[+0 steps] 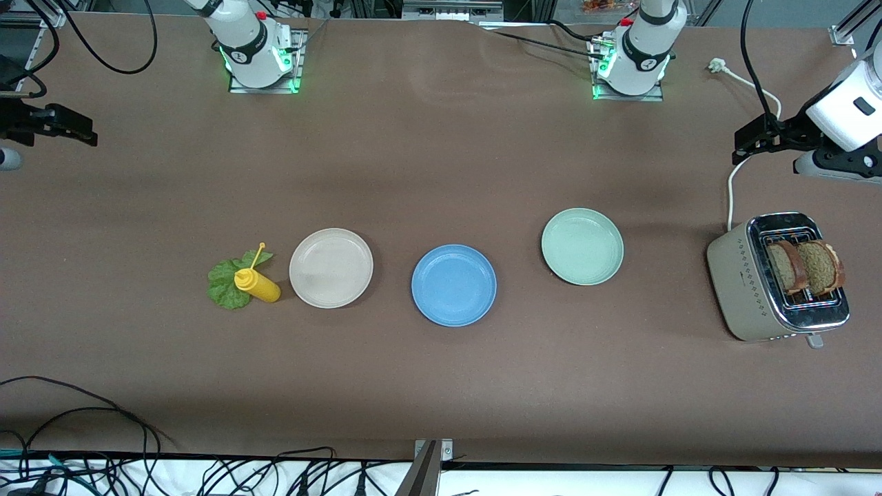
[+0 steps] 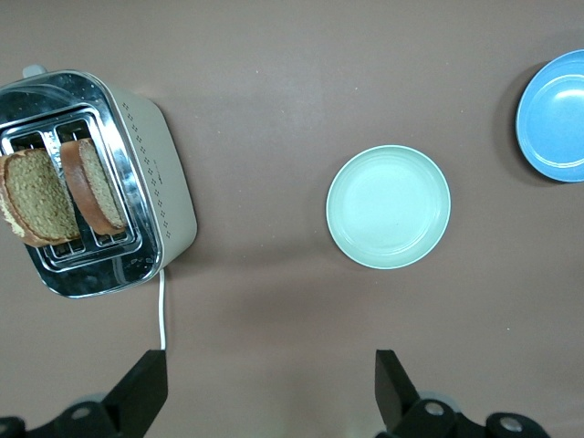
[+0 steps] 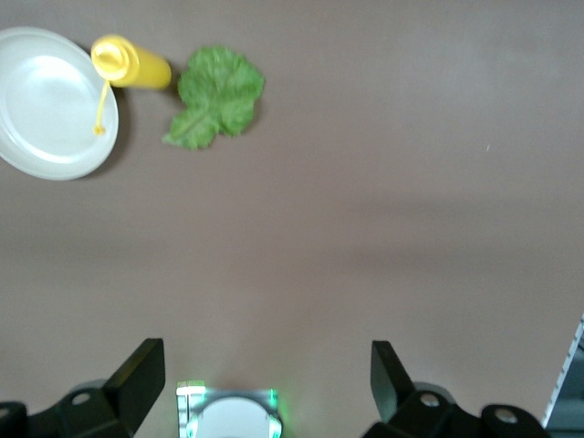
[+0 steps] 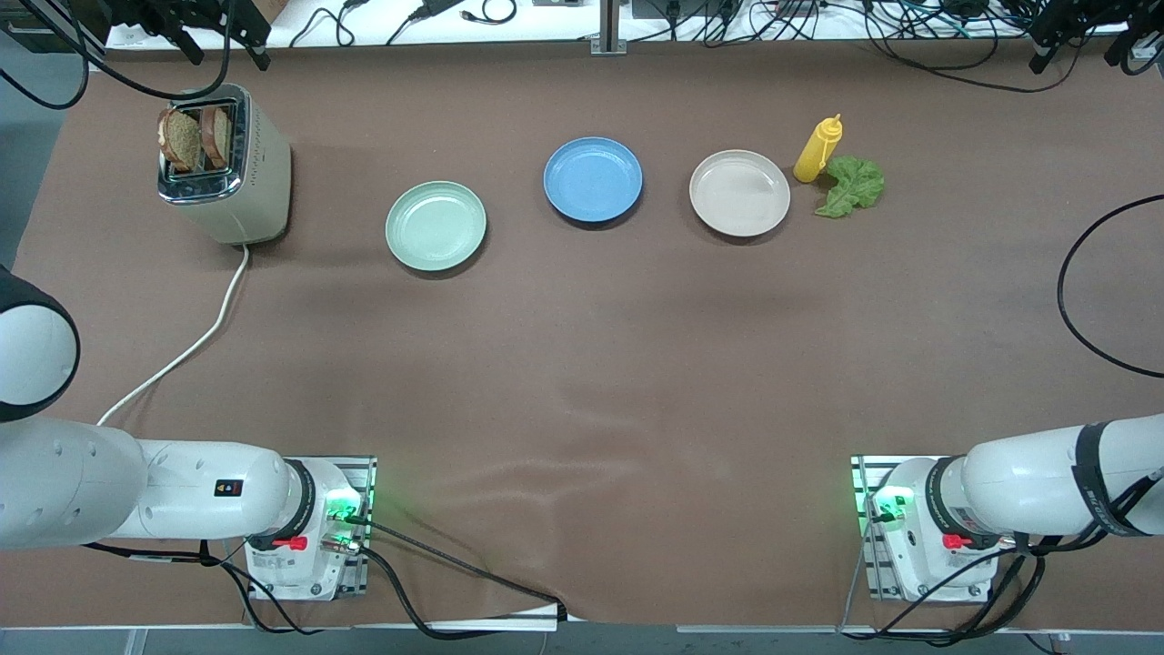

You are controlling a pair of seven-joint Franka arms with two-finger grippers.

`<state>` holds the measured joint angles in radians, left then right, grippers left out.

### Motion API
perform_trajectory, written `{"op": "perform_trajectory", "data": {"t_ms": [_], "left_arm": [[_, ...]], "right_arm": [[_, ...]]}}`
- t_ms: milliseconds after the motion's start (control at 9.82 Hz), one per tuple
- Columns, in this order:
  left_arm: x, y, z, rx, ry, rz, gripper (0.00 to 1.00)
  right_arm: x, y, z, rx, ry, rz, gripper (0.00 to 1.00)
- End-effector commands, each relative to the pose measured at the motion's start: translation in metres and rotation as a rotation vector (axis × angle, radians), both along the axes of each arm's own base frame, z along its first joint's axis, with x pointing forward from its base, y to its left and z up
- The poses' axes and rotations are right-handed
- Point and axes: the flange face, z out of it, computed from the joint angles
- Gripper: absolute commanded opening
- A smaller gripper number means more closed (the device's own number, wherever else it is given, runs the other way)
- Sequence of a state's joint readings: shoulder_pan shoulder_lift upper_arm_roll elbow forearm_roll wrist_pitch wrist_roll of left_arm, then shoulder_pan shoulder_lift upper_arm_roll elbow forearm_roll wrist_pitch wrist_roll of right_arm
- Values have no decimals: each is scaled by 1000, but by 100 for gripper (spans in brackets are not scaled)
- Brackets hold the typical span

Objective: Make sandwich in blue plate with both arms

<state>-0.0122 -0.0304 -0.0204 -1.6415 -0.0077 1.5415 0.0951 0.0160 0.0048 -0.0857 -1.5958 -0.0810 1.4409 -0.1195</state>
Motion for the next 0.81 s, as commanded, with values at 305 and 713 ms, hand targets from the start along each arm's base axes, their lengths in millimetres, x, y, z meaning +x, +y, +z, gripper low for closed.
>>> {"op": "perform_trajectory", "data": {"t_ms": [305,713], "left_arm": [[3,-2,0,6,-19,0,100],[3,0,0,6,-21,2,100]], "right_arm": [[16,-9,7,92,-104,-50,100],[16,-8,4,88,-93,-34,100]]}}
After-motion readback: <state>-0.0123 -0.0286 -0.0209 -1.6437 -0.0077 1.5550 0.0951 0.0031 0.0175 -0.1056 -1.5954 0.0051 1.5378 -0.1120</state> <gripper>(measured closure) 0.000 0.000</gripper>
